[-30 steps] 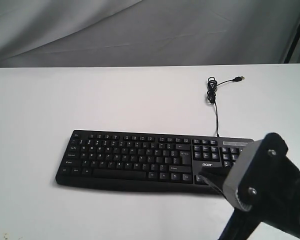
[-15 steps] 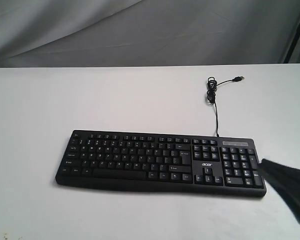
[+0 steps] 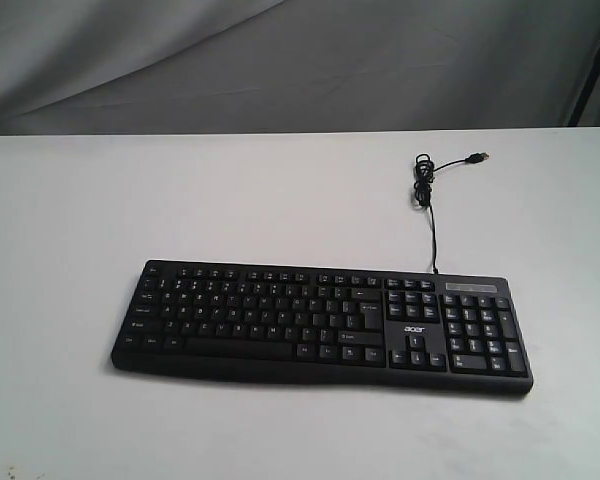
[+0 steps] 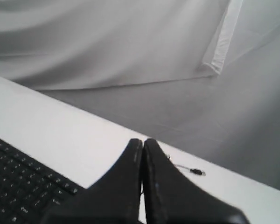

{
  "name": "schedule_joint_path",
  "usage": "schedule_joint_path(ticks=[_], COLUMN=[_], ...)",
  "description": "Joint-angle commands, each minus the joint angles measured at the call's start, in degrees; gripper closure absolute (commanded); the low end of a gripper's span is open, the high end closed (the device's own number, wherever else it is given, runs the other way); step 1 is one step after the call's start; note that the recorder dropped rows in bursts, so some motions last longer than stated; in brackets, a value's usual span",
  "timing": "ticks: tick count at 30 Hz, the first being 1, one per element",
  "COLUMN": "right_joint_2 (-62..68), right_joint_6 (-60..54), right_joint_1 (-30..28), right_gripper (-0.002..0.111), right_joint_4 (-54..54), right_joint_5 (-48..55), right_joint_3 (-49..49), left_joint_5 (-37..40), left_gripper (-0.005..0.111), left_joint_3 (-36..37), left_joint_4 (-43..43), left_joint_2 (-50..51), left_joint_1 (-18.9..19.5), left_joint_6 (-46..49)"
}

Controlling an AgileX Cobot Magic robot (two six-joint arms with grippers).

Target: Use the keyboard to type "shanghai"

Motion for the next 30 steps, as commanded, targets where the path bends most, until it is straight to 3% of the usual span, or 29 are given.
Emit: schedule_joint_path(ticks=[1,14,25,30], right_joint_2=[-6.23,-6.59,-6.59,-6.59], right_joint_6=[0.36,0.36,19.22,19.87], right_joint_1=[-0.44,-0.44,-0.44,-0.44], right_gripper=[0.108,0.108,0.108,0.108], right_joint_4=[0.08,5.34,-13.55,-14.24], right_joint_5=[2.92,2.46,8.21,13.34], right_joint_3=[0.17,0.17,0.17,0.17], left_joint_5=[-0.27,-0.27,-0.27,-0.27], left_gripper=[0.107,0.107,0.107,0.107], left_joint_3=[0.25,0.25,0.25,0.25], left_joint_4=[0.04,0.04,0.04,0.04], left_joint_2=[-0.20,-0.20,-0.20,-0.20], left_joint_1=[-0.23,-0.23,-0.23,-0.23], left_joint_6=[-0.16,-0.16,-0.16,-0.16])
